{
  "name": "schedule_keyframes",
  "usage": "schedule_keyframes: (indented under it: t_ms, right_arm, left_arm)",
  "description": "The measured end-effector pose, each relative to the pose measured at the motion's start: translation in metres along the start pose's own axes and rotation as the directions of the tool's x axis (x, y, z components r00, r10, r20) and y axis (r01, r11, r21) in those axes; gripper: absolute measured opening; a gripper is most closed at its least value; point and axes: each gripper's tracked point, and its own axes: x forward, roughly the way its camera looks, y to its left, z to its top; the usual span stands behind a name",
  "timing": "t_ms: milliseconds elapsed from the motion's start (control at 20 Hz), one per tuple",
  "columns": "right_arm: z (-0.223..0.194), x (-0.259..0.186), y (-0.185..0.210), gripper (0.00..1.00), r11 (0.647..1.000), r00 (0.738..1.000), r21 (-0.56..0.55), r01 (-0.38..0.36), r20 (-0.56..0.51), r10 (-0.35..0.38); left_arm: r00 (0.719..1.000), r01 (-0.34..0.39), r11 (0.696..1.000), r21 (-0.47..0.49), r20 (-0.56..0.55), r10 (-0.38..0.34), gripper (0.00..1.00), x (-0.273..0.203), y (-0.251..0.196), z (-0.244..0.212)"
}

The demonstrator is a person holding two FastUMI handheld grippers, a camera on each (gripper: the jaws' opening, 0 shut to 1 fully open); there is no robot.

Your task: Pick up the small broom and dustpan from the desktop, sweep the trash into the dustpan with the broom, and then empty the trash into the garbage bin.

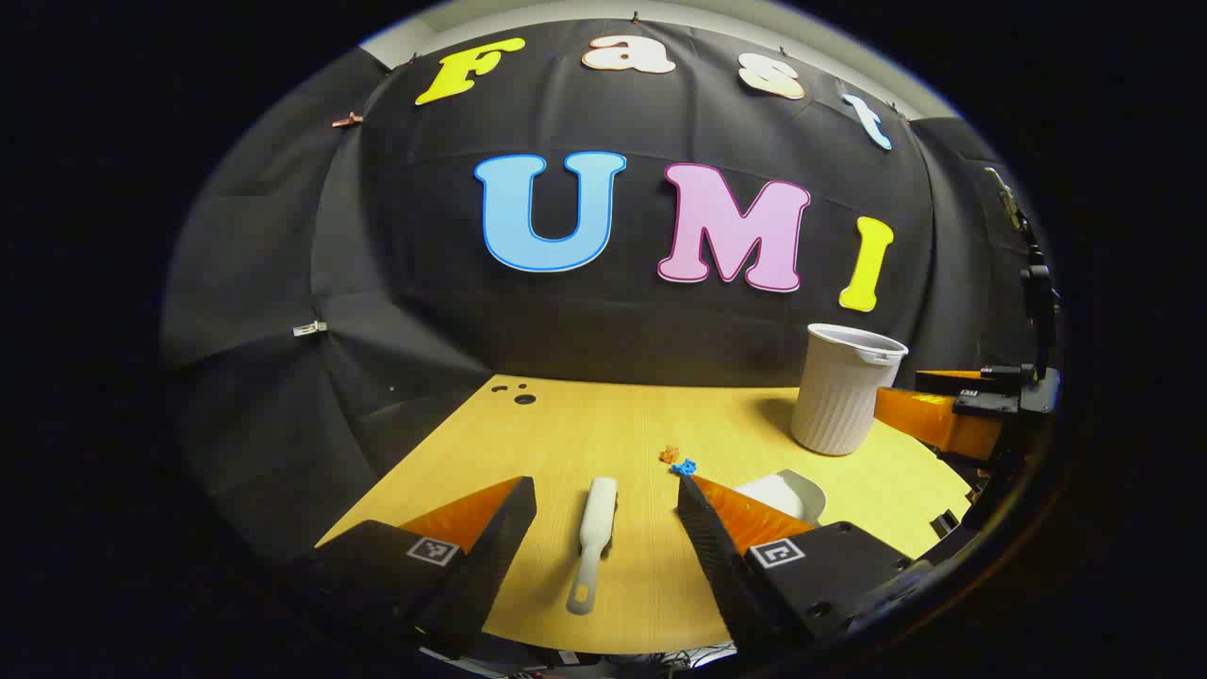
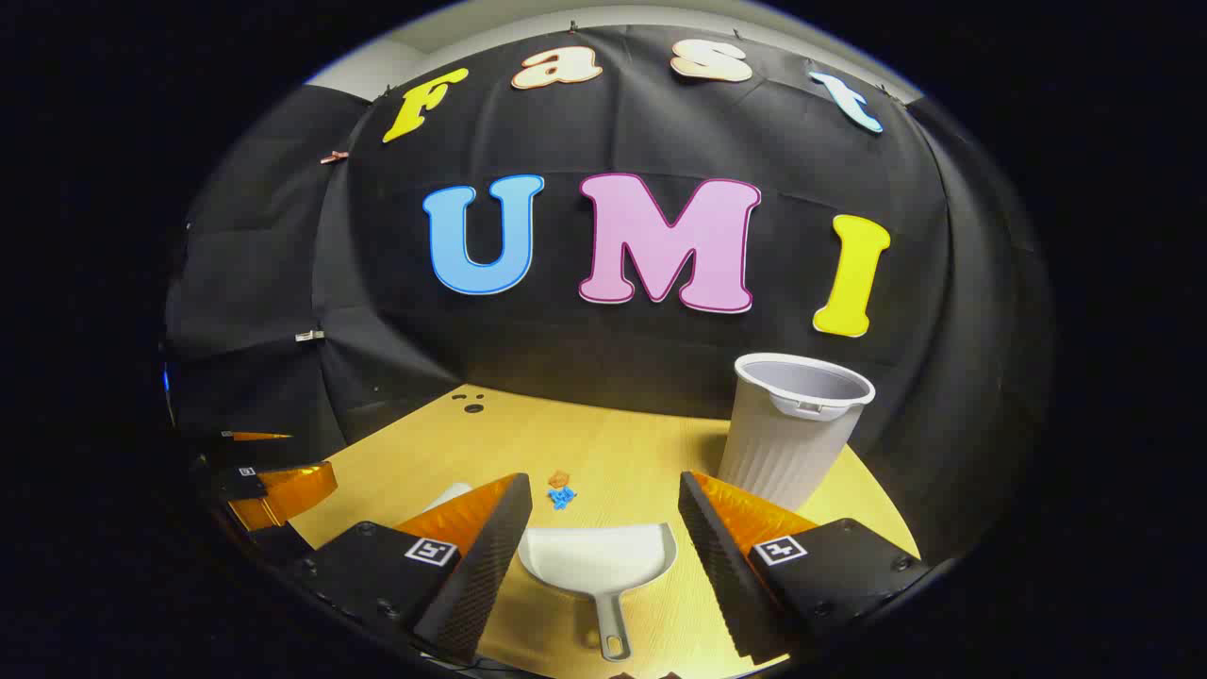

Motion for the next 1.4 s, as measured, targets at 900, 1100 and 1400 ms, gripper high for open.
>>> schedule_keyframes:
  t_ms: [900, 1100, 1400]
  right_arm:
    - [-0.027, 0.002, -0.010, 0.98, 1.000, 0.995, 0.031, 0.004, -0.100, 0.000]
    - [-0.036, 0.009, -0.014, 0.98, 0.999, 0.992, 0.046, 0.010, -0.130, -0.004]
    - [-0.061, 0.024, -0.021, 0.98, 0.999, 0.980, 0.049, 0.008, -0.200, 0.002]
  left_arm:
    - [0.988, -0.005, 1.000, -0.019, -0.152, 0.002, 0.96, 0.024, 0.013, -0.038]
    - [0.965, -0.001, 1.000, 0.003, -0.263, 0.002, 0.96, 0.046, 0.012, -0.065]
    - [0.895, -0.010, 1.000, 0.005, -0.447, 0.011, 0.96, 0.088, 0.016, -0.112]
